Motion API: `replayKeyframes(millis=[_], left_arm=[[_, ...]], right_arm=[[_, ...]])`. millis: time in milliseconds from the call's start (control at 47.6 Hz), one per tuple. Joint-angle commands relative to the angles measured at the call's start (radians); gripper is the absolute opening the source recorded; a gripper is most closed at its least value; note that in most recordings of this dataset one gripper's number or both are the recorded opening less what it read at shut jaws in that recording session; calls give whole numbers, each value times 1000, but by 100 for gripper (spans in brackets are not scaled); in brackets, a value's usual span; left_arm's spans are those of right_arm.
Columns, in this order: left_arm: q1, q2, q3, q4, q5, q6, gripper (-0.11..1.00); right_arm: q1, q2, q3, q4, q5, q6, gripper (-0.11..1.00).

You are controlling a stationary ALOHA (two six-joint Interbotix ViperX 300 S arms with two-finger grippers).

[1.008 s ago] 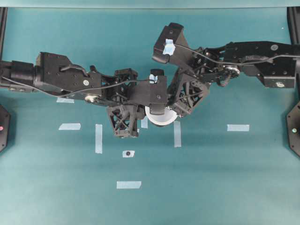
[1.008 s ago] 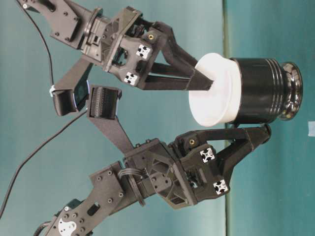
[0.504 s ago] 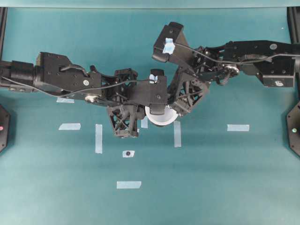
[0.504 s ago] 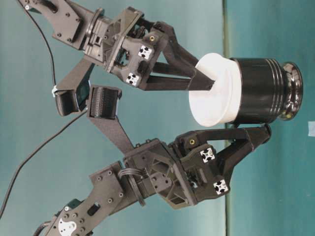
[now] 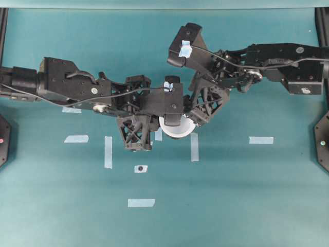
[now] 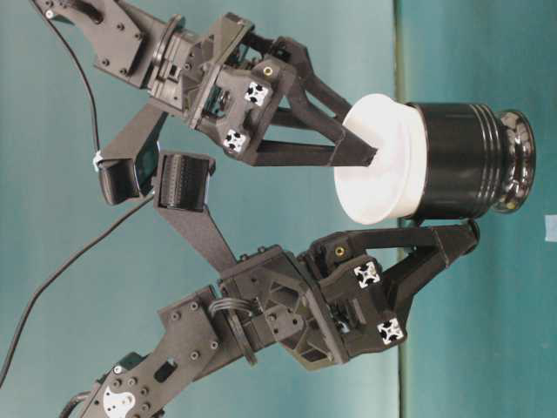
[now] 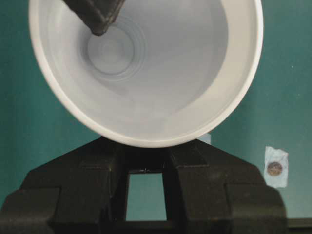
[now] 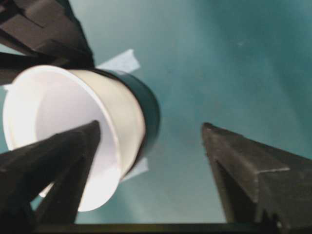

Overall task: Holding the cup holder with the left arm, the right arm places the cup into the cup holder.
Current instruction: 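Open right gripper and release the white cup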

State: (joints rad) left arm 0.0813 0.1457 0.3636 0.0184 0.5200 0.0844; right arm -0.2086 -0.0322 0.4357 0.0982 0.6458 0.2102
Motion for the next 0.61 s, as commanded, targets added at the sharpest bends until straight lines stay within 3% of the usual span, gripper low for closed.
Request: replayKeyframes(millis=[0,357,588], left_arm=[[-2,-17,-25,0,-3,2,21],[-2,-17,-23,0,-5,2,21],[-5,-2,-18,2,-8,-2,21]], right_arm=[[-2,-51,-20,-3,-5,3,92],[-8,-101,9,-43,-3,-6,92],[-18,-147,52,-43,-15,-9,92]])
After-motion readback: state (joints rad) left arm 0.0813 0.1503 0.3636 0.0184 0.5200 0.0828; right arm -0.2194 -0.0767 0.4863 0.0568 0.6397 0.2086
